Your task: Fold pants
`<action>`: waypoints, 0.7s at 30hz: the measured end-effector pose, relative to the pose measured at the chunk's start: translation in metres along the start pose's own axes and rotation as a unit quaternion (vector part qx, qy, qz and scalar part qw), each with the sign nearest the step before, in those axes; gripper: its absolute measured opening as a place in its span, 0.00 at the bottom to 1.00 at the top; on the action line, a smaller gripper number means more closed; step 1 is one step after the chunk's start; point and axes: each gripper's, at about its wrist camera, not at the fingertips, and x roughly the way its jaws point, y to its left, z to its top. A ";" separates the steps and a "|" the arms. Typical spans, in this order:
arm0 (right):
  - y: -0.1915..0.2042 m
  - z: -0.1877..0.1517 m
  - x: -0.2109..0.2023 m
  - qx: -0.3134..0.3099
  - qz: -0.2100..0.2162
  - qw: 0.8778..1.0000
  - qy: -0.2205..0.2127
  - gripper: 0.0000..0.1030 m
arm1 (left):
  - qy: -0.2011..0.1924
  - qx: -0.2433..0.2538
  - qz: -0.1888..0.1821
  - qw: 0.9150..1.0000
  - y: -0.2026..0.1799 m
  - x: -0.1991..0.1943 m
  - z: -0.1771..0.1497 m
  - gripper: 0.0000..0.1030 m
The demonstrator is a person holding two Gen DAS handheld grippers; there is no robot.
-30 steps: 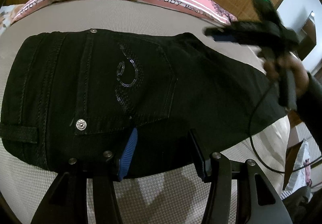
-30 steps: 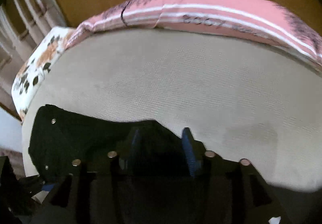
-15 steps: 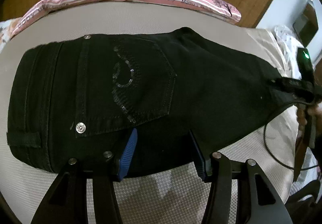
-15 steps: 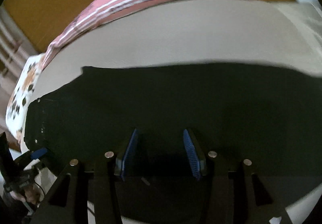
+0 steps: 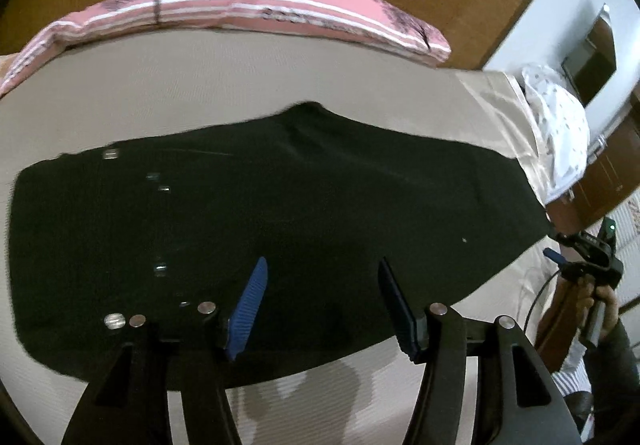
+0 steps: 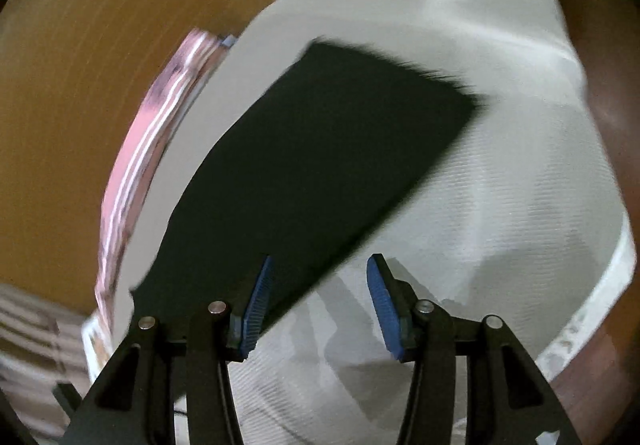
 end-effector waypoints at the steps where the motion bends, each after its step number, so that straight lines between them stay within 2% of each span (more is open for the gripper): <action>1: -0.007 0.005 -0.002 0.009 0.001 1.000 -0.008 0.45 | 0.007 0.002 -0.003 1.000 -0.005 0.005 0.001 0.57; 10: -0.039 0.032 0.000 0.069 0.009 0.996 -0.048 0.23 | 0.041 0.039 -0.017 0.998 -0.064 0.051 0.002 0.57; 14: -0.042 0.042 0.005 0.080 0.015 0.995 -0.058 0.15 | 0.062 0.043 -0.021 0.997 -0.076 0.068 -0.004 0.57; 18: -0.047 0.050 0.007 0.090 0.022 0.993 -0.067 0.11 | 0.079 0.052 -0.016 0.995 -0.085 0.080 -0.009 0.57; 21: -0.049 0.055 0.011 0.093 0.027 0.993 -0.067 0.09 | 0.071 0.063 -0.007 0.995 -0.087 0.081 -0.012 0.57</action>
